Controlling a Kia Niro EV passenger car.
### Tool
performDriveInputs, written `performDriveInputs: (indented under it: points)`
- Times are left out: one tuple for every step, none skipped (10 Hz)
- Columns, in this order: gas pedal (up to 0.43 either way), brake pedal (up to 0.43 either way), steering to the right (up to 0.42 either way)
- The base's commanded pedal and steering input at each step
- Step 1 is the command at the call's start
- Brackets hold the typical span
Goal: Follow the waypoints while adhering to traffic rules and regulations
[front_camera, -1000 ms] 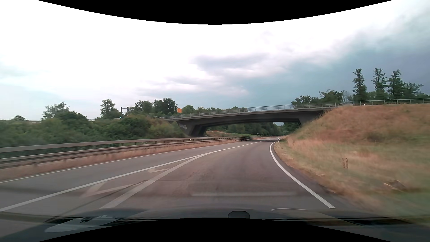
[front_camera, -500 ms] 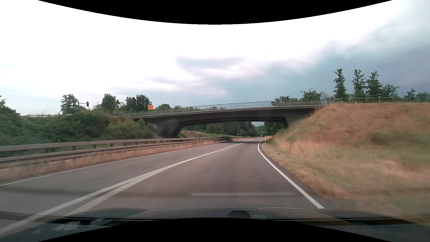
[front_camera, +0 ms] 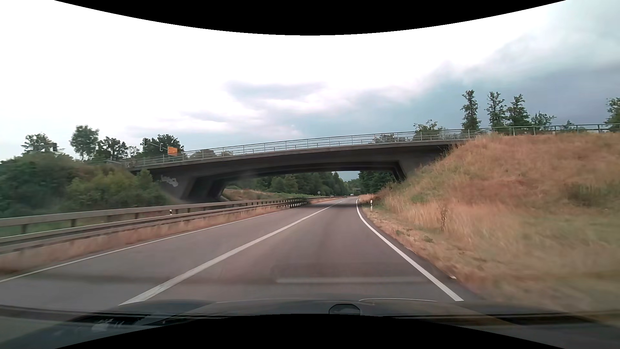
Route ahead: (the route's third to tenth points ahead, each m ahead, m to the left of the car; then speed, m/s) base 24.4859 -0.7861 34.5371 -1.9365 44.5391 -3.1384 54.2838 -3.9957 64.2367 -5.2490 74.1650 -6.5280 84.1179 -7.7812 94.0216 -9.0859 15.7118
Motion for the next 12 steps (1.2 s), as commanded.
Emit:
performDriveInputs:
  points:
    - [0.268,0.0,0.041]
    - [0.268,0.0,0.036]
    - [0.268,0.0,0.033]
    - [0.287,0.0,0.028]
    - [0.287,0.0,0.024]
    - [0.299,0.0,0.019]
    - [0.299,0.0,0.016]
    - [0.311,0.0,0.012]
    - [0.311,0.0,0.007]
    - [0.311,0.0,0.007]
    - [0.311,0.0,0.007]
    - [0.311,0.0,0.006]
